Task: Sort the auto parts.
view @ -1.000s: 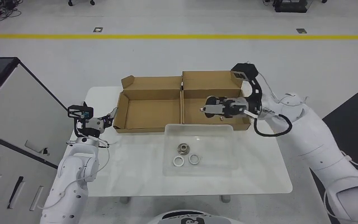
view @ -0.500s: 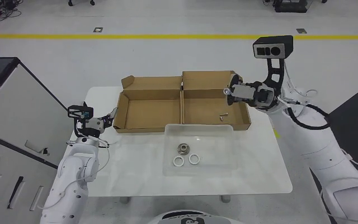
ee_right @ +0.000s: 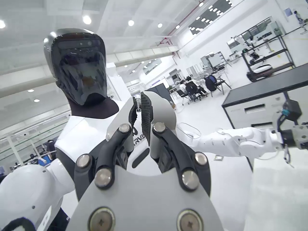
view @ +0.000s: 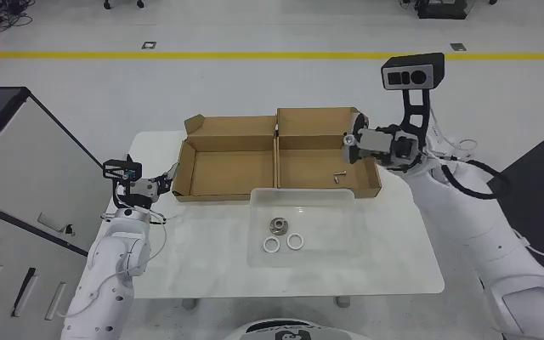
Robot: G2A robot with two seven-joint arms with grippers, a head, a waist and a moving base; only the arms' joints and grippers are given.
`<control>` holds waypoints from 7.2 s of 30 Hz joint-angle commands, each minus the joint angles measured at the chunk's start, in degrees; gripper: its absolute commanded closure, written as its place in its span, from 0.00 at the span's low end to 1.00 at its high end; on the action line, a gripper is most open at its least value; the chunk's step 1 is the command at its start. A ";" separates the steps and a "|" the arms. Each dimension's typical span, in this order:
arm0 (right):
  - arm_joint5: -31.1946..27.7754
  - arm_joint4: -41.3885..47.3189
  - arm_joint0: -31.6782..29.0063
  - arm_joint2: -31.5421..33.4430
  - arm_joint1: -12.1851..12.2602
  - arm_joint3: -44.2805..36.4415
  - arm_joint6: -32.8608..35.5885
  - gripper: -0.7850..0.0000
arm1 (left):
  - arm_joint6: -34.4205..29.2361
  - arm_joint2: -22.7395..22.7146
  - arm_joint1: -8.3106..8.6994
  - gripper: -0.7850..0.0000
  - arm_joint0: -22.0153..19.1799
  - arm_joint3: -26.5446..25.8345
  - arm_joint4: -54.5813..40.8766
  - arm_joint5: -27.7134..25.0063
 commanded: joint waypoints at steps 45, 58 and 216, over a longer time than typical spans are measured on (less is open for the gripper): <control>7.18 -4.63 -2.14 3.80 -7.94 -0.12 -1.13 1.00 | 0.00 0.00 0.00 0.00 0.00 0.00 0.00 0.00; 7.96 11.57 -4.81 4.55 -9.95 -0.05 5.89 1.00 | 0.00 0.00 0.00 0.00 0.00 0.00 0.00 0.00; 28.86 -120.21 20.41 -18.17 -20.21 66.97 -10.84 1.00 | 0.00 0.00 0.00 0.00 0.00 0.00 0.00 0.00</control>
